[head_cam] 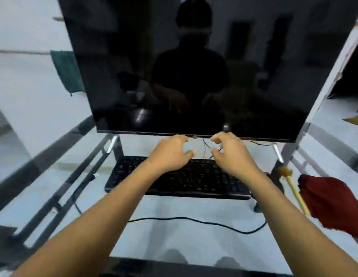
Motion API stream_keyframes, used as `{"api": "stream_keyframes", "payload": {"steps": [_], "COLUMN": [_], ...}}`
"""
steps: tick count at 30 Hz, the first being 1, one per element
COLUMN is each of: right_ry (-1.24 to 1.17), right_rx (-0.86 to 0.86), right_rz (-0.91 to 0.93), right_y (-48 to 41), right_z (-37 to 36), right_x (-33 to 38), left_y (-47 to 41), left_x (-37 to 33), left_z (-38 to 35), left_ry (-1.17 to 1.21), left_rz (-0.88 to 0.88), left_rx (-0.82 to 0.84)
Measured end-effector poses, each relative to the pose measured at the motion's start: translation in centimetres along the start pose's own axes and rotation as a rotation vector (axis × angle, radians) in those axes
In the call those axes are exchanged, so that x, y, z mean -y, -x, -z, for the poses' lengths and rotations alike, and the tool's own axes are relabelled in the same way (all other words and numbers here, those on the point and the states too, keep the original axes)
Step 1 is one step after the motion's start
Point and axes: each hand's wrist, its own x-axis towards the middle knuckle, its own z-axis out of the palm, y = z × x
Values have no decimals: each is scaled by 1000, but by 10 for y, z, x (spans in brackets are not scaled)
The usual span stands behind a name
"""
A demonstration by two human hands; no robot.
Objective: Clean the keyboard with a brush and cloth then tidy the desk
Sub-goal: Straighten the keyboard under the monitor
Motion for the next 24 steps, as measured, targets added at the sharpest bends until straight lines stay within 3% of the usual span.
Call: {"api": "stream_keyframes", "payload": {"steps": [8,12,17,24], "right_ry": [-4,-19,3,131], "right_rx": [205,264,284,217], "right_rz": [247,279,243,-12], "right_y": [17,27,28,18], "right_z": [-77,-102,-108,-81], "right_x": [136,166,166,99], "left_y": [98,125,129,110], "left_x": [159,199,209,178], "left_z": [57,52,37,23], "left_ry": [-226,-329,-276,-200], "left_rz": [387,520,535,341], "left_rx": [-121,-62,-80,-249]}}
